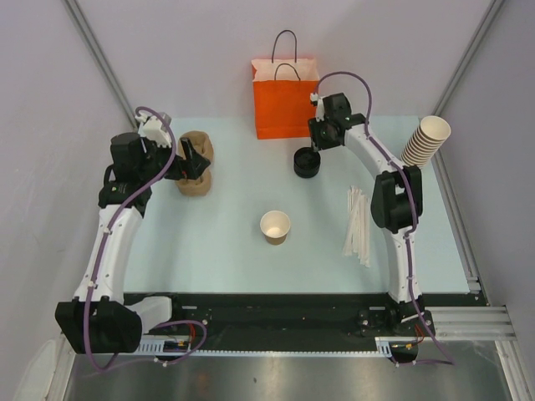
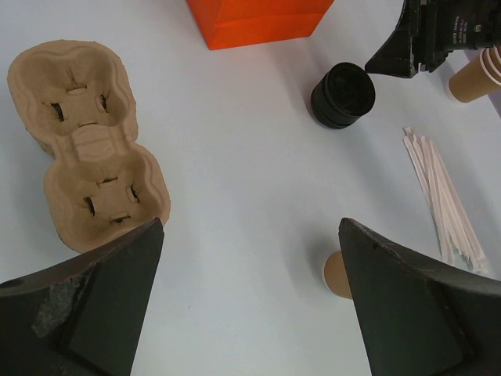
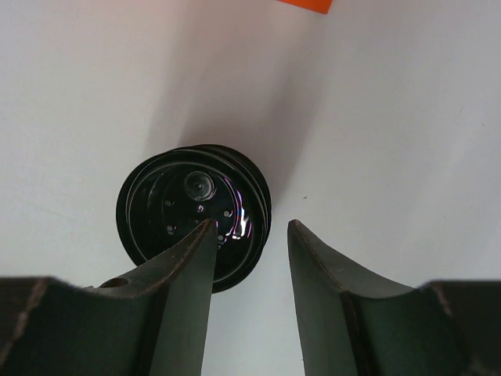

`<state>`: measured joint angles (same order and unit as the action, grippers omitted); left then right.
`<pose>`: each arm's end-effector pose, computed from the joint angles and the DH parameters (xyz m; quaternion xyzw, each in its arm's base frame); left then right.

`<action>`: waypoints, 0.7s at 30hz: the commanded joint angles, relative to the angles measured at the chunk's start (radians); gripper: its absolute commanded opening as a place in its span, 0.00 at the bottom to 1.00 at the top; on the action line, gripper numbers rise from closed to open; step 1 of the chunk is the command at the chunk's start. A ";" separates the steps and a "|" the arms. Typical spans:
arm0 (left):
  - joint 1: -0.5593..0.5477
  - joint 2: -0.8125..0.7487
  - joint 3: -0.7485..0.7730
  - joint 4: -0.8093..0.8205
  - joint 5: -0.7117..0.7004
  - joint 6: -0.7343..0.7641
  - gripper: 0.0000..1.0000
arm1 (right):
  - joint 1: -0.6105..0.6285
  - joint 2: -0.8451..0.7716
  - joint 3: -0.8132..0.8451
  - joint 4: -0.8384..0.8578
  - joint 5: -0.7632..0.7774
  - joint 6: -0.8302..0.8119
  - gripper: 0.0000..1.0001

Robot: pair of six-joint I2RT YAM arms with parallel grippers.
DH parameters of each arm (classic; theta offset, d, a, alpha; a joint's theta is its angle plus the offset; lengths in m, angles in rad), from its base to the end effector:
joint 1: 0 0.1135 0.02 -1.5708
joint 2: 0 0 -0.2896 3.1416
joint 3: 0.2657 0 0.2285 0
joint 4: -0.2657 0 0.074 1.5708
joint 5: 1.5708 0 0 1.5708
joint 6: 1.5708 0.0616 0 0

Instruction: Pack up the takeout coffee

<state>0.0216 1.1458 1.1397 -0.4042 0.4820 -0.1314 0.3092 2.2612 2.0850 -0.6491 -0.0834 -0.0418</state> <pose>0.2399 -0.0234 0.3847 0.0684 0.8198 -0.2285 0.5206 0.4975 0.1643 0.2577 -0.1774 0.9136 0.0870 0.3554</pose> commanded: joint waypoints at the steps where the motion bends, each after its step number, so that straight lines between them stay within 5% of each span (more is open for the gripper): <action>1: -0.006 0.008 0.031 0.039 0.006 -0.010 0.99 | -0.001 0.031 0.069 -0.015 0.011 -0.009 0.46; 21: -0.006 0.026 0.034 0.045 0.010 -0.017 1.00 | 0.005 0.092 0.112 -0.029 0.005 -0.027 0.35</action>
<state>0.0216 1.1671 1.1397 -0.3870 0.4820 -0.1322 0.3103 2.3524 2.1380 -0.6827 -0.0837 -0.0605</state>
